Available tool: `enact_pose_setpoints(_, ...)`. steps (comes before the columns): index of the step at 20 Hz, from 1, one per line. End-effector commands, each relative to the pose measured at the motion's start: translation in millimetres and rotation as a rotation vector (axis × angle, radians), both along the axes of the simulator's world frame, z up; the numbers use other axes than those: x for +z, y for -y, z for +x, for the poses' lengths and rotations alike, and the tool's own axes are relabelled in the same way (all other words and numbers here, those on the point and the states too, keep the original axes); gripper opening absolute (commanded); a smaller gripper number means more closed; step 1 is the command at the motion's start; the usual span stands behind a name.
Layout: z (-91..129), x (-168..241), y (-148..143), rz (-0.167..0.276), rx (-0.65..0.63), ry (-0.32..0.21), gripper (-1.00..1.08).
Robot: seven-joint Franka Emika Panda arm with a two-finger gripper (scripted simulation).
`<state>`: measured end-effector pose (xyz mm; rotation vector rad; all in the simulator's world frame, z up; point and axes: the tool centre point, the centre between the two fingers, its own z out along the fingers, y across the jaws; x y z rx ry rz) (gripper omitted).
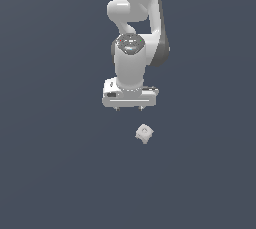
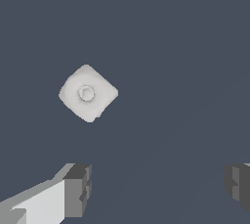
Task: Pick up the object and move it to a goal position.
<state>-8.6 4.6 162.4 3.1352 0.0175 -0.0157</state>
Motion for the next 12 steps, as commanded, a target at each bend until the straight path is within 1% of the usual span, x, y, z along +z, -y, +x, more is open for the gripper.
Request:
enact_pose_setpoints(1, 0.0, 0.0, 0.0, 0.0, 0.0, 0.0, 1.0)
enact_pose_setpoints(4, -1.1, -2.0, -6.9, 0.005, 0.006, -0.004, 1.0)
enact_pose_setpoints(9, -6.9, -10.2, -35.7, 0.026, 0.034, -0.021, 1.0)
enact_pose_setpoints(12, -7.7, -11.0, -38.6, 0.028, 0.039, -0.023, 1.0)
